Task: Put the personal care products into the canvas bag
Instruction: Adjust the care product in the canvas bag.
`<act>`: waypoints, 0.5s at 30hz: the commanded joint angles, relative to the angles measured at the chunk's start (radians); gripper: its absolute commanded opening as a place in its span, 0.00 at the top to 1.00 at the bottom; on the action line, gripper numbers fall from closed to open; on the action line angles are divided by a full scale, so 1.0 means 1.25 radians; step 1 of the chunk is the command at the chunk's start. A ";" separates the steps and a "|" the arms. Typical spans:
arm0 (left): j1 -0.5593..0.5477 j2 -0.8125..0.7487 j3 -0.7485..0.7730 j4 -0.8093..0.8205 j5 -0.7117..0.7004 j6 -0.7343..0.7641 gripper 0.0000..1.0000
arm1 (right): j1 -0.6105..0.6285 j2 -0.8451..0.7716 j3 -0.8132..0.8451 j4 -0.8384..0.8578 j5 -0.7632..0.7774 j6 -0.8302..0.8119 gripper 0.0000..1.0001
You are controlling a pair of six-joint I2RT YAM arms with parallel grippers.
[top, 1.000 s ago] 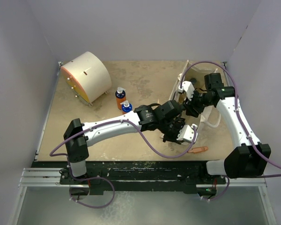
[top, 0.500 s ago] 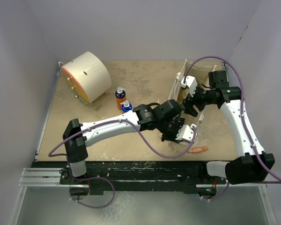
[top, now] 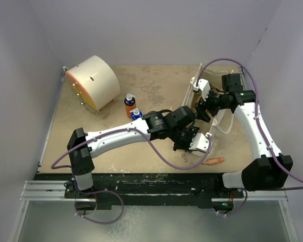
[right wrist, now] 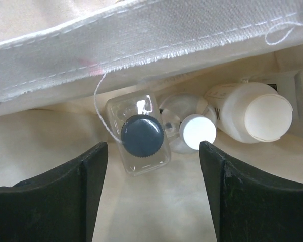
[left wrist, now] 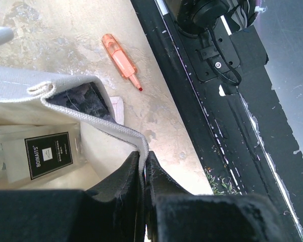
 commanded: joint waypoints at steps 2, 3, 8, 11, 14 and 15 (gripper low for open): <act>-0.006 -0.029 0.019 -0.069 0.012 0.006 0.89 | 0.007 0.028 -0.006 0.042 -0.022 0.008 0.27; -0.007 -0.029 0.019 -0.069 0.013 0.005 0.89 | 0.007 0.033 -0.008 0.044 -0.020 0.005 0.28; -0.006 -0.031 0.019 -0.069 0.011 0.006 0.89 | 0.009 0.045 -0.025 0.045 -0.013 -0.002 0.31; -0.006 -0.033 0.020 -0.069 0.010 0.008 0.89 | 0.018 0.047 -0.038 0.038 0.002 -0.006 0.36; -0.006 -0.037 0.024 -0.071 0.007 0.009 0.89 | 0.026 0.046 -0.047 0.015 0.004 -0.012 0.44; -0.006 -0.038 0.025 -0.072 0.005 0.010 0.89 | 0.028 0.045 -0.049 0.007 0.000 -0.013 0.45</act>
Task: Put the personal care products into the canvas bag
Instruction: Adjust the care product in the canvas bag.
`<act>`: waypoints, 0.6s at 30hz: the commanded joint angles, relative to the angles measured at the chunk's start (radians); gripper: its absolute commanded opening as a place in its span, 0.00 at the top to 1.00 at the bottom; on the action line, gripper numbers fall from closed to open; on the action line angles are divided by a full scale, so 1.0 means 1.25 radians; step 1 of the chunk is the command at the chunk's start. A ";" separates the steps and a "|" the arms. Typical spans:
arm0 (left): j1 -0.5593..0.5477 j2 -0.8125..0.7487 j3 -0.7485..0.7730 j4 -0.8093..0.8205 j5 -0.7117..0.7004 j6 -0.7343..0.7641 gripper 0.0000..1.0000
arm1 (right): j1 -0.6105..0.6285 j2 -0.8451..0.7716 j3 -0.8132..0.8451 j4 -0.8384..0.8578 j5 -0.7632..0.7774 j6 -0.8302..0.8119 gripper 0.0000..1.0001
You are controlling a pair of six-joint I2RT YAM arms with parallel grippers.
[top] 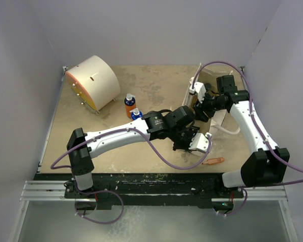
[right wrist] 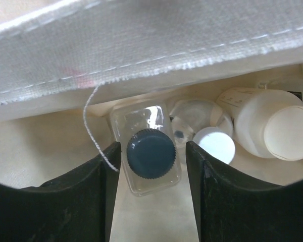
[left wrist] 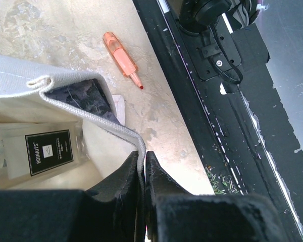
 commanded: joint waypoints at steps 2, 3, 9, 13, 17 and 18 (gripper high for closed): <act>-0.006 -0.037 0.027 -0.071 0.007 0.009 0.89 | 0.012 -0.002 -0.019 -0.036 -0.006 -0.012 0.47; -0.006 -0.037 0.028 -0.071 0.006 0.010 0.89 | 0.012 -0.005 -0.018 -0.040 -0.013 -0.011 0.48; -0.006 -0.036 0.026 -0.074 0.000 0.012 0.89 | 0.012 -0.013 -0.011 -0.079 -0.042 -0.013 0.62; -0.006 -0.036 0.026 -0.073 -0.003 0.016 0.88 | 0.012 -0.030 -0.014 -0.094 -0.043 -0.016 0.76; -0.006 -0.037 0.029 -0.074 -0.004 0.018 0.88 | 0.013 -0.037 -0.024 -0.102 -0.042 -0.019 0.83; -0.006 -0.037 0.032 -0.075 -0.005 0.018 0.88 | 0.013 -0.037 -0.028 -0.102 -0.041 -0.019 0.85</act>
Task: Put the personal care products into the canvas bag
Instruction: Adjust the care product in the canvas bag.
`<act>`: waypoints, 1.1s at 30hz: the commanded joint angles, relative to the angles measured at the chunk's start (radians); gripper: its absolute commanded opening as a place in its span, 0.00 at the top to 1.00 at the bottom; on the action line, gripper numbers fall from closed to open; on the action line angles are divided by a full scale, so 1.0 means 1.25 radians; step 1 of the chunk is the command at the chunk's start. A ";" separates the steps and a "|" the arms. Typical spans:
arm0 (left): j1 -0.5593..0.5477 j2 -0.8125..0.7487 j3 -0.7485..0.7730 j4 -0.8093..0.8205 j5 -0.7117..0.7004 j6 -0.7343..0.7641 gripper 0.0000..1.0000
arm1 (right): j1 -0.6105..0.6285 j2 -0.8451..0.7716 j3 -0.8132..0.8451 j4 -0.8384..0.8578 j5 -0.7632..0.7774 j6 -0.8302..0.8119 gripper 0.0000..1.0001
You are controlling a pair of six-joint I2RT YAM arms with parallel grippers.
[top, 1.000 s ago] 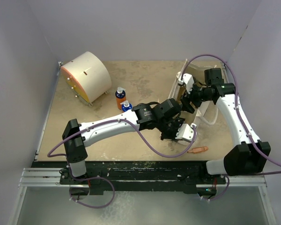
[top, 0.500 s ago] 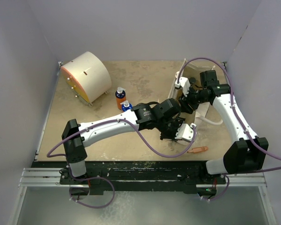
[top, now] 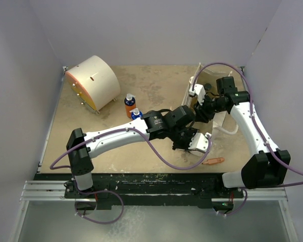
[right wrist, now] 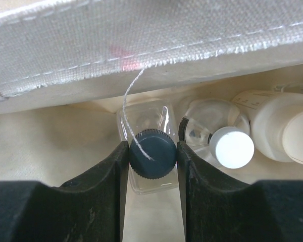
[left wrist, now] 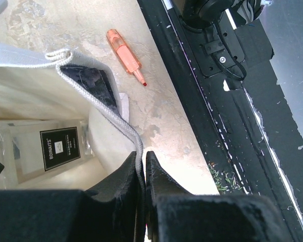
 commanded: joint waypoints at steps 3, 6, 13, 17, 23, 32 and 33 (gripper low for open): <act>-0.006 -0.033 0.047 -0.070 0.004 0.006 0.88 | 0.009 -0.023 -0.030 -0.071 -0.007 -0.003 0.91; -0.006 -0.029 0.099 -0.087 -0.002 0.006 0.88 | 0.012 -0.029 -0.034 -0.068 -0.005 0.007 0.94; -0.006 0.004 0.225 -0.126 0.002 0.011 0.91 | 0.018 -0.021 -0.036 -0.049 -0.001 0.034 1.00; -0.006 0.012 0.256 -0.126 -0.008 0.019 0.95 | 0.020 -0.020 -0.044 -0.040 0.007 0.041 1.00; -0.006 0.007 0.251 -0.140 -0.014 0.026 0.93 | 0.020 -0.022 -0.055 -0.034 0.017 0.042 1.00; -0.005 -0.024 0.215 -0.171 -0.033 0.043 0.44 | 0.020 -0.016 -0.048 -0.034 0.014 0.043 1.00; -0.005 -0.024 0.200 -0.166 -0.047 0.052 0.43 | 0.020 -0.017 -0.048 -0.034 0.013 0.045 1.00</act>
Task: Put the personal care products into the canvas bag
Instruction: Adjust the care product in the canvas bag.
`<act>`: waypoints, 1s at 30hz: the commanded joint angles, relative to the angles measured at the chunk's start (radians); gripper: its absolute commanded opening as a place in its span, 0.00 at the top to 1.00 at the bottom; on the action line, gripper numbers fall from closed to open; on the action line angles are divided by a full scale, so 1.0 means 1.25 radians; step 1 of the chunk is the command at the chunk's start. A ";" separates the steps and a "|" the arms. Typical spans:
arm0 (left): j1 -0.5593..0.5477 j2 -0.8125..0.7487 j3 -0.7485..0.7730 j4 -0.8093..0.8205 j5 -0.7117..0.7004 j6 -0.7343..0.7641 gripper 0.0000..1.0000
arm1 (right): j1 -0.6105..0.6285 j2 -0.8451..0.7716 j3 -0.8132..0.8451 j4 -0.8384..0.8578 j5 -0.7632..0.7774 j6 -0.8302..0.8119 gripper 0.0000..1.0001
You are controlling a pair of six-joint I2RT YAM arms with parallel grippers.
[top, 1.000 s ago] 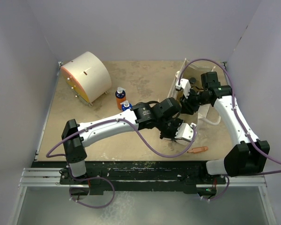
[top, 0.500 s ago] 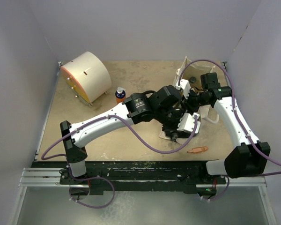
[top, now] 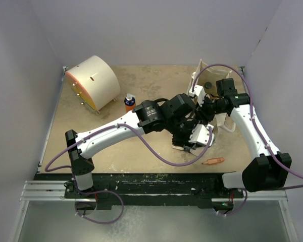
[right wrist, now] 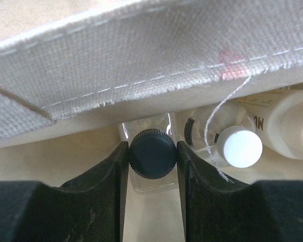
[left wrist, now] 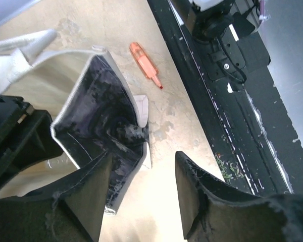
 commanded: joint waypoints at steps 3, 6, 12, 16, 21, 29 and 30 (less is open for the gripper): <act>-0.002 -0.027 -0.065 0.030 -0.059 0.045 0.41 | 0.006 0.008 -0.019 -0.052 0.007 0.021 1.00; 0.000 -0.027 -0.051 0.028 -0.052 0.044 0.41 | 0.006 0.005 -0.018 -0.056 0.006 0.021 1.00; 0.000 -0.045 0.080 -0.058 0.041 0.039 0.36 | 0.007 0.006 -0.010 -0.062 0.005 0.023 1.00; 0.000 -0.050 0.100 -0.041 0.016 0.016 0.34 | 0.007 0.005 -0.008 -0.062 0.001 0.025 1.00; 0.000 -0.035 0.047 0.048 -0.090 -0.018 0.31 | 0.007 0.003 -0.010 -0.063 -0.004 0.026 1.00; 0.000 0.004 -0.035 0.143 -0.186 -0.001 0.30 | 0.008 0.000 -0.008 -0.072 -0.003 0.022 1.00; 0.000 0.009 -0.040 0.146 -0.186 0.000 0.31 | 0.008 -0.001 -0.010 -0.072 -0.002 0.023 1.00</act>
